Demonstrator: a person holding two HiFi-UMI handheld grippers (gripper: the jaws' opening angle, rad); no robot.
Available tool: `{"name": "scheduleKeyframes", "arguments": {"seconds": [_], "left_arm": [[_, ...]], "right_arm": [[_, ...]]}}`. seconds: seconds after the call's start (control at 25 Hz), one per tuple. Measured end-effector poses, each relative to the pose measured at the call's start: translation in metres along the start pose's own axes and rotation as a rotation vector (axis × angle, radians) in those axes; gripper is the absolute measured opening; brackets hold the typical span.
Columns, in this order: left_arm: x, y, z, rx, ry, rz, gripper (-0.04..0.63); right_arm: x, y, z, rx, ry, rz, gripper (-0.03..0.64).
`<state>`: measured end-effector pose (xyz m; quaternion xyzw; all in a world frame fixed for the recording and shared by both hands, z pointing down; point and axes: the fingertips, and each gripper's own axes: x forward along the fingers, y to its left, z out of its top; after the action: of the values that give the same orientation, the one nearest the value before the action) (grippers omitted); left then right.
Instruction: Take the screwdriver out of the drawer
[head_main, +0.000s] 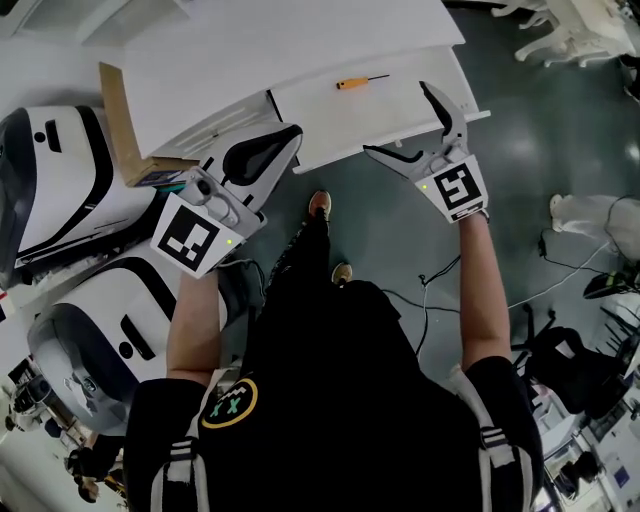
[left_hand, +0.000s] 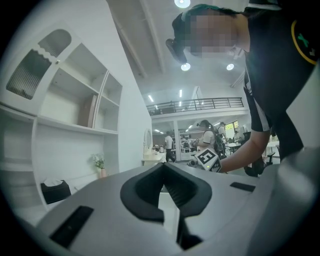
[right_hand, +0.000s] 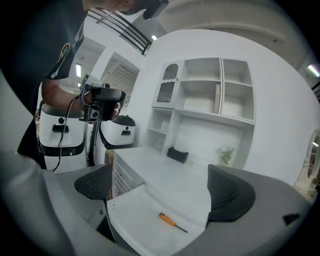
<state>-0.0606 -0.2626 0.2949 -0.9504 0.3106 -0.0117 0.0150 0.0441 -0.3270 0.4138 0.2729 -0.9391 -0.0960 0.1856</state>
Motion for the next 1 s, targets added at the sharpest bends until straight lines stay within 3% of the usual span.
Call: {"name": "scheduleKeyframes", "arguments": {"seconds": [0.28,1.0], "left_arm": [[0.007,0.022,-0.008,-0.008,0.008,-0.005,0.017],[0.008,0.057,-0.038,-0.055,0.056,0.011,0.017]], "right_arm": [[0.041,-0.013,-0.049,-0.048,0.1,0.04,0.583],[0.145,-0.026,-0.228,-0.251,0.526,0.313,0.583]]}}
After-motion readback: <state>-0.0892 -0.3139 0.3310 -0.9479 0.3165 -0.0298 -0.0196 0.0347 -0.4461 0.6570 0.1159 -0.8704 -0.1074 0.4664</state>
